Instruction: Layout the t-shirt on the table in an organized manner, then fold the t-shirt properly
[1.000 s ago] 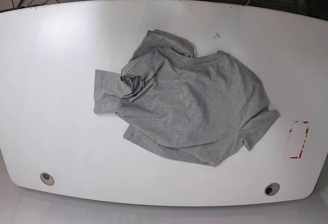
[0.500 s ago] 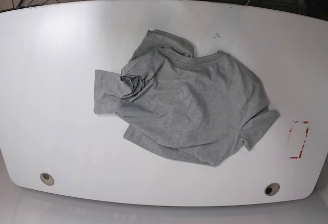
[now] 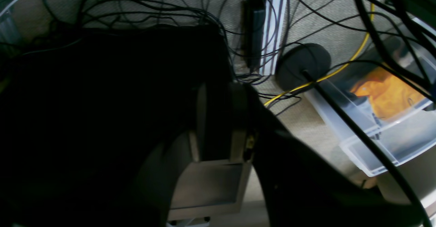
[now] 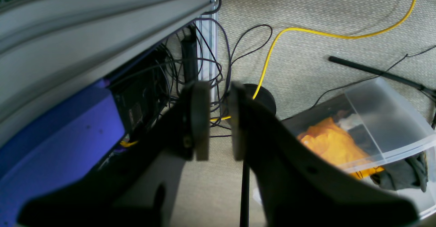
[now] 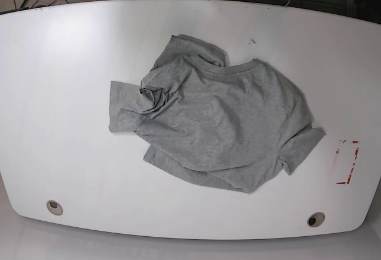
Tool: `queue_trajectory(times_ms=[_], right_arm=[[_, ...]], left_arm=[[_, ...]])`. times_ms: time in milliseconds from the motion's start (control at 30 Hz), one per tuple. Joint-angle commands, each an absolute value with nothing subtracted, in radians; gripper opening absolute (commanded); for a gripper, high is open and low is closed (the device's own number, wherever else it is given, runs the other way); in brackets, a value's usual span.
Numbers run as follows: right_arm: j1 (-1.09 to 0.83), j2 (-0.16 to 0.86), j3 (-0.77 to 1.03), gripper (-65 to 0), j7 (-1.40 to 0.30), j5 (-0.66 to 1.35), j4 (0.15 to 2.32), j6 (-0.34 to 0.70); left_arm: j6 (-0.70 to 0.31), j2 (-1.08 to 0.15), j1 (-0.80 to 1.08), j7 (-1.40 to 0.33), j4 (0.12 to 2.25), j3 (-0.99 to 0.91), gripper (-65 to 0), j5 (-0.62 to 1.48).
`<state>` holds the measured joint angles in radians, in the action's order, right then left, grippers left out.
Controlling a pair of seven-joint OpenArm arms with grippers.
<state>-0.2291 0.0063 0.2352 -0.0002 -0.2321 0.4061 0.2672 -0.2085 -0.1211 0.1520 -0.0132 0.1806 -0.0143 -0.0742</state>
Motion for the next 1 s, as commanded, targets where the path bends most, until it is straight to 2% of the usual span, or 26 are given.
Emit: queue_trajectory(times_ms=[0, 467, 967], right_arm=[[-0.237, 0.009, 0.238, -55.5, 0.013, -0.229, 0.415, 0.278], [-0.247, 0.013, 0.235, -55.3, 0.004, -0.228, 0.445, 0.276], [-0.244, 0.012, 0.237, -55.0, 0.010, -0.228, 0.440, 0.277]], left_arm=[[-0.208, -0.138, 0.159, -0.014, 0.193, -0.017, -55.1, -0.072], [-0.207, -0.167, 0.319, -0.021, 0.534, -0.015, -54.8, -0.075], [-0.205, -0.169, 0.256, -0.011, 0.374, -0.021, -54.6, -0.076]])
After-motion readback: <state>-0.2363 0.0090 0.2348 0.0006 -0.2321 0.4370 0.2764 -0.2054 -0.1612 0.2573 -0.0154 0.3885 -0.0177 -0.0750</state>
